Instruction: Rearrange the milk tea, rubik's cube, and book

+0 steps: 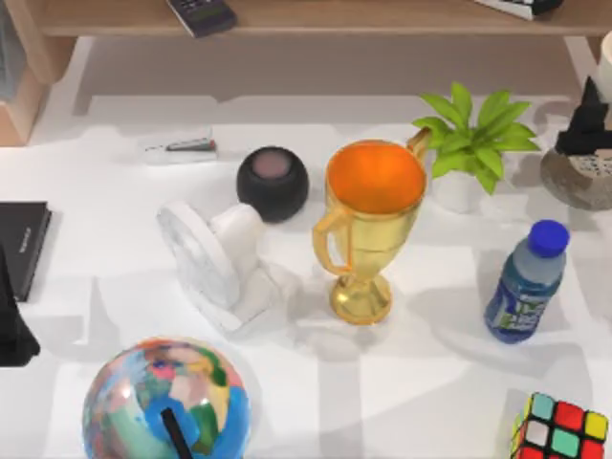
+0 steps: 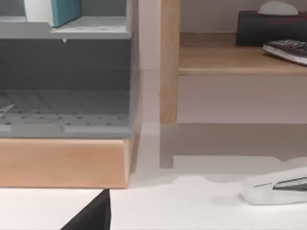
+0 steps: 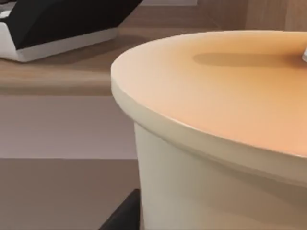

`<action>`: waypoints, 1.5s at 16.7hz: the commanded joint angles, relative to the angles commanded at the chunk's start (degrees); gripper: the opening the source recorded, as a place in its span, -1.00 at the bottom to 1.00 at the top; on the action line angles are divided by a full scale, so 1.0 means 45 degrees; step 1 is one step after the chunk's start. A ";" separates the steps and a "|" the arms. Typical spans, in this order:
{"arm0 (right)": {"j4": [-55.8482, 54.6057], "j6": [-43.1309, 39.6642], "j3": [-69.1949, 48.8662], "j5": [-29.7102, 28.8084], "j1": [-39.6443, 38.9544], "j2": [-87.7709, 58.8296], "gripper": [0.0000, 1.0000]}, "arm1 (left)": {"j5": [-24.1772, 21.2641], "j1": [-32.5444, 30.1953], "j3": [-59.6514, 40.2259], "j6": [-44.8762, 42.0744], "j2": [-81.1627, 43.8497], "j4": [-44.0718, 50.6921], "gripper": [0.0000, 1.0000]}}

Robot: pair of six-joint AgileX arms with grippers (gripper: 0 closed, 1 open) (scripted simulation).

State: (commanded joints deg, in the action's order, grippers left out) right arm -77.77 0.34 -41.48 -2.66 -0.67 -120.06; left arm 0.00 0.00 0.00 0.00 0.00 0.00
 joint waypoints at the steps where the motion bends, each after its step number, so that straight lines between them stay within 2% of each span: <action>1: 0.0000 0.0000 0.0000 0.0000 0.0000 0.0000 0.81 | 0.0000 0.0000 0.0000 0.0000 0.0000 0.0000 1.00; 2: 0.0000 0.0000 0.0000 0.0000 0.0000 0.0000 0.96 | 0.0000 0.0000 0.0000 0.0000 0.0000 0.0000 1.00; 3: 0.0000 0.0000 0.0000 0.0000 0.0000 0.0000 1.00 | 0.0000 0.0000 0.0000 0.0000 0.0000 0.0000 1.00; 12: -0.0044 0.0007 0.0037 -0.0003 0.0004 0.0045 1.00 | 0.0000 0.0000 0.0000 0.0000 0.0000 0.0000 1.00; 19: -0.0915 0.0006 0.1638 -0.0038 -0.0052 0.0733 1.00 | 0.0000 0.0000 0.0000 0.0000 0.0000 0.0000 1.00; 25: -0.0511 0.0013 0.1744 -0.0037 -0.0039 0.1153 1.00 | 0.0000 0.0000 0.0000 0.0000 0.0000 0.0000 1.00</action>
State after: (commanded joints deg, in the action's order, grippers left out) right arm -80.07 0.39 -33.63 -2.82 -0.85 -114.87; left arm 0.00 0.00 0.00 0.00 0.00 0.00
